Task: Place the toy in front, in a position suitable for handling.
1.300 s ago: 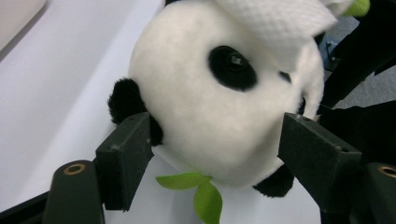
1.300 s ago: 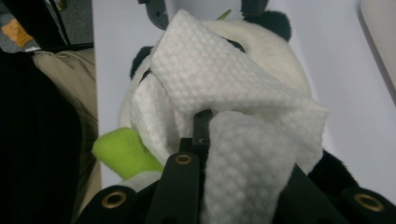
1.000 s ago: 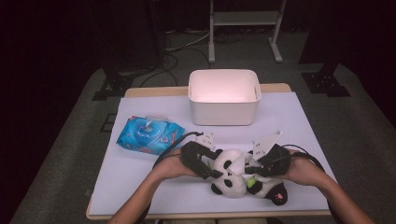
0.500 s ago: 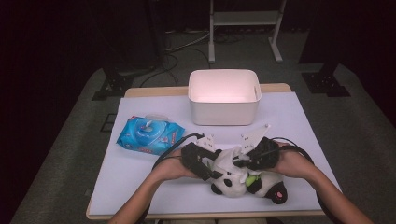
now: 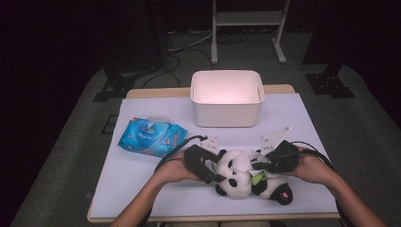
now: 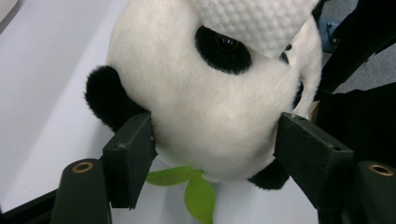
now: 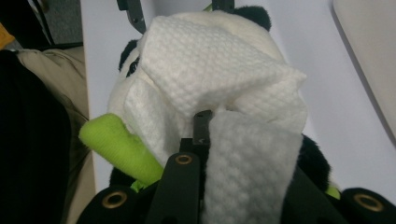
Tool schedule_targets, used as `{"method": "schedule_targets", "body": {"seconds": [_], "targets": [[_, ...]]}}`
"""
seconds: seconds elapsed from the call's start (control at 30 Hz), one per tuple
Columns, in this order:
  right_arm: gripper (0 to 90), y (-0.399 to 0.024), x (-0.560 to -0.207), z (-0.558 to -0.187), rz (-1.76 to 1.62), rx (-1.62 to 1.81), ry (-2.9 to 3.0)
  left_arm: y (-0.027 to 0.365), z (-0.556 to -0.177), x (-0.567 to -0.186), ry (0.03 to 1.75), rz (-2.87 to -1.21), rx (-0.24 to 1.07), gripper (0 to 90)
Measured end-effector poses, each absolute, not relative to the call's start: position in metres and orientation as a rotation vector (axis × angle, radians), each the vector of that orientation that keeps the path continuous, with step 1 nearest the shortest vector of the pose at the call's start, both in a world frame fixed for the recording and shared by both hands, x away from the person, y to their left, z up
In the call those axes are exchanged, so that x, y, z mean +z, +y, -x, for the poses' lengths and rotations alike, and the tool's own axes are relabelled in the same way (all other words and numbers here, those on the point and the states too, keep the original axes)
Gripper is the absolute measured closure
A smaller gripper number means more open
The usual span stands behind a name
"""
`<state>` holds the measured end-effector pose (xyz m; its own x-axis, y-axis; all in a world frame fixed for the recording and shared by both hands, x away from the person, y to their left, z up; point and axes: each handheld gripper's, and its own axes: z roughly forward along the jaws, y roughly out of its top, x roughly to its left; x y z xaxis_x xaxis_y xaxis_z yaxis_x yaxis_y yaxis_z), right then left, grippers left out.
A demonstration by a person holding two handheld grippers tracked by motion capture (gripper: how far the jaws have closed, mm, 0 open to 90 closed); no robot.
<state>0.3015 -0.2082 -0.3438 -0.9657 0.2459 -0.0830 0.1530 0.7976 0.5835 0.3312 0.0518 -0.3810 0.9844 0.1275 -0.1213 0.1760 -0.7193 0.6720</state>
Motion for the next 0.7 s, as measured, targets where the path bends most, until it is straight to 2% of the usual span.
{"method": "schedule_targets", "body": {"seconds": [0.4, 0.53, 0.7], "targets": [[82.2, -0.211, -0.351, -0.285, -0.273, 0.923, 2.827, 0.046, -0.334, -0.368, 0.219, -2.366, -0.106, 19.0], [82.3, -0.211, -0.352, -0.279, -0.267, 0.930, 2.826, 0.047, -0.336, -0.366, 0.243, -2.371, -0.090, 13.7], [82.3, -0.211, -0.353, -0.275, -0.241, 0.932, 2.829, 0.045, -0.340, -0.373, 0.280, -2.386, -0.138, 11.0]]}}
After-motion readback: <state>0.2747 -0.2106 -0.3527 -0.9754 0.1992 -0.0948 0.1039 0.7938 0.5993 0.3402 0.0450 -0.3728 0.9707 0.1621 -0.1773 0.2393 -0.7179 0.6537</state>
